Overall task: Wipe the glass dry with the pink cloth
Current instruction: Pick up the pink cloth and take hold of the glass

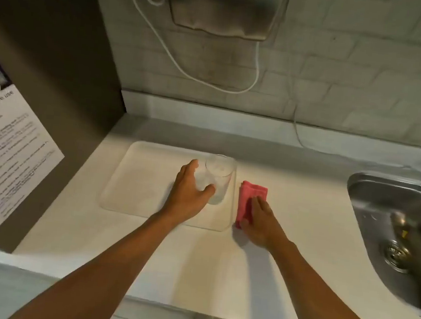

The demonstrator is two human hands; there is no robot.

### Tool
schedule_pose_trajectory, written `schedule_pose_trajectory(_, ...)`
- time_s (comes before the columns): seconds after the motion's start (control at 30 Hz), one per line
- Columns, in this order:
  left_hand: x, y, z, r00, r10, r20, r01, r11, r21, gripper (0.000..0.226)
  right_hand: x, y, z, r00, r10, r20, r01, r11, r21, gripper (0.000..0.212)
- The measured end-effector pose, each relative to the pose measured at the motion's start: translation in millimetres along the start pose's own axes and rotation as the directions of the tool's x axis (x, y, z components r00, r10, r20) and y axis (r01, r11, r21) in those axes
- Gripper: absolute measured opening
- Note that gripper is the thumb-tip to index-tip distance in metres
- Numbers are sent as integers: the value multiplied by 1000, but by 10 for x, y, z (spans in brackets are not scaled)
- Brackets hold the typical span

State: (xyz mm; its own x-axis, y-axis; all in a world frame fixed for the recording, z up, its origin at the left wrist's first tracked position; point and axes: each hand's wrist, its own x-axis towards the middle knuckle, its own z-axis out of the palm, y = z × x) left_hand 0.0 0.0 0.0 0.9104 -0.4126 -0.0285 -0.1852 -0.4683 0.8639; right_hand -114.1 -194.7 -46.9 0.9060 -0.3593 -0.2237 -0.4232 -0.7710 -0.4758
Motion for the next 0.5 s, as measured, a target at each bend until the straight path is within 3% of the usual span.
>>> schedule_pose_trajectory(0.17,76,-53,131,999,-51,6,52,996,-71,95,131,105,68,1000,-2,23,3,1000,-29,68)
schedule_pose_trajectory(0.23,78,-75,193,998,-61,-13,59,994,-96,94,152,109,127,998,54,-27,-53,998,22,70)
schedule_pose_trajectory(0.37,121,-41,248,999,-31,-41,26,991,-132,90,237,105,222,993,49,-103,-56,997,-60,77)
schedule_pose_trajectory(0.5,169,15,267,999,-26,-40,20,988,-150,87,308,58,309,981,148,-124,-140,988,66,88)
